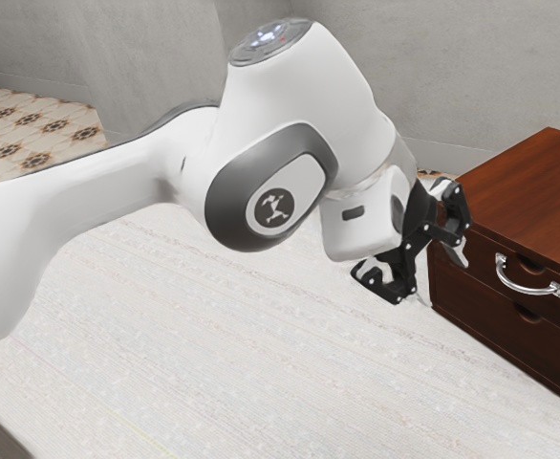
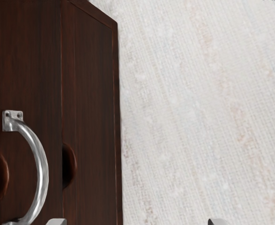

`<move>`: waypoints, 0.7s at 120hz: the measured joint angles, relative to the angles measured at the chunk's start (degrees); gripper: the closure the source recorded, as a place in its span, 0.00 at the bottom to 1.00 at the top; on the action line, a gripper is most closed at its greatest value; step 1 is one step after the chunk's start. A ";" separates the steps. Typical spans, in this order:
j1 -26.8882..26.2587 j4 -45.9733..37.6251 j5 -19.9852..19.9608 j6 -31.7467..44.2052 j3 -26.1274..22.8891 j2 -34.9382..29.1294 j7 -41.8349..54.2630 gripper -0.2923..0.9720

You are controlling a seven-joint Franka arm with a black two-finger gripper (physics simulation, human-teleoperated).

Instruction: Pull the drawer handle with one arm to open the drawer

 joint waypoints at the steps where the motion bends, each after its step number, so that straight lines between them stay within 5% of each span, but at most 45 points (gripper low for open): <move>1: -0.01 0.17 -0.07 0.19 -0.01 0.20 0.11 0.50; 84: -0.40 6.63 -3.26 6.90 0.14 10.80 5.51 0.57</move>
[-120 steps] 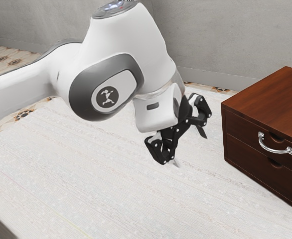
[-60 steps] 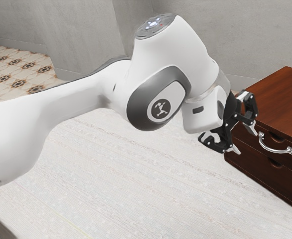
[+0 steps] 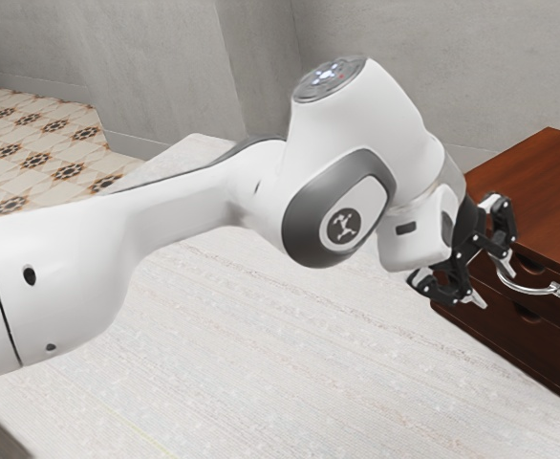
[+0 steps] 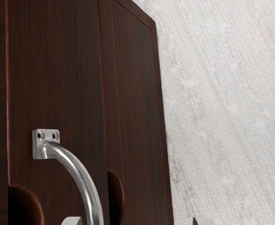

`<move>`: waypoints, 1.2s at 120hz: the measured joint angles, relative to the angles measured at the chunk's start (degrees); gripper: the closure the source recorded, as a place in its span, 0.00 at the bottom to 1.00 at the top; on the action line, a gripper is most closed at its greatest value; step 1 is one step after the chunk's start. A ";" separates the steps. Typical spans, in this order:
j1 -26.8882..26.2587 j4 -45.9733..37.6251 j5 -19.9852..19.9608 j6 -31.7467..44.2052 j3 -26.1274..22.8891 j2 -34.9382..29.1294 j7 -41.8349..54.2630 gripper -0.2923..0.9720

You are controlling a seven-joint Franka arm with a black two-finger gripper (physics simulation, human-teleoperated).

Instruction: Pull the drawer handle with one arm to open the drawer

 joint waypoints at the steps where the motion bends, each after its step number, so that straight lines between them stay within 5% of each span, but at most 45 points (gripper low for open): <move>1: 0.00 0.17 -0.01 0.07 0.00 0.15 0.05 0.57; 48: -0.31 1.47 -1.34 1.95 0.38 3.45 1.61 0.62; 60: -0.82 -0.73 -1.98 2.80 0.45 2.75 1.83 0.72; 83: -1.29 -9.37 -2.06 4.79 0.58 -4.61 2.20 0.80; 144: -2.06 -31.19 -3.02 7.74 0.87 -22.48 2.85 0.83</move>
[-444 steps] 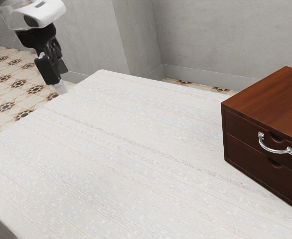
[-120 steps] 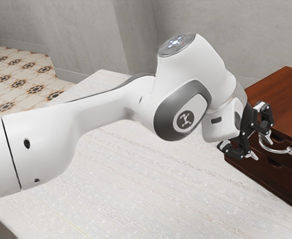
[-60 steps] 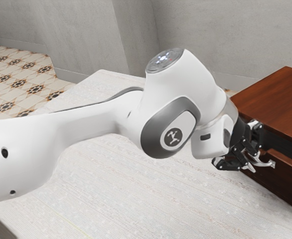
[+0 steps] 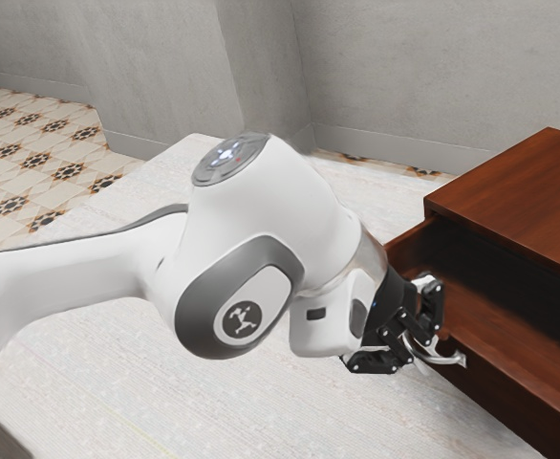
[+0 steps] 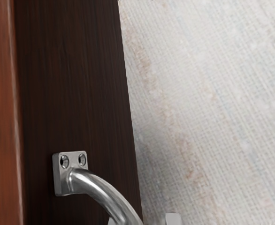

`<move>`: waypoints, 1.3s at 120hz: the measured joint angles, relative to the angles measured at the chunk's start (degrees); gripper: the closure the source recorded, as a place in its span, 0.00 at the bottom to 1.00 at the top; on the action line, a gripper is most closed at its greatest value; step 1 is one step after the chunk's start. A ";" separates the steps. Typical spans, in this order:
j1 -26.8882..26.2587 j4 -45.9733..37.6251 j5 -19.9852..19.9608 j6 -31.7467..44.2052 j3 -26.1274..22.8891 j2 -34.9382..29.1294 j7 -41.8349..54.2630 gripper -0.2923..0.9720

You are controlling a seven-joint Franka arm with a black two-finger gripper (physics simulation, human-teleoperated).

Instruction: Pull the drawer handle with one arm to open the drawer

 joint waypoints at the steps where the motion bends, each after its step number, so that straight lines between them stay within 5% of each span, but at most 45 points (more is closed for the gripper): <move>1: -0.01 -0.36 -0.01 0.01 0.00 -0.33 0.01 0.83; 56: 0.16 -6.53 -0.09 -0.18 -0.08 -5.61 -0.01 0.81; 102: 0.07 -5.14 -2.36 -3.80 -0.25 -11.10 -0.57 0.64; 118: 3.96 9.14 -4.16 -14.78 -0.07 -8.56 -0.85 0.60; 139: 7.32 34.10 3.21 -37.23 8.13 5.06 -1.51 0.46; 156: 12.47 39.67 8.54 -49.73 12.03 9.31 -5.36 0.35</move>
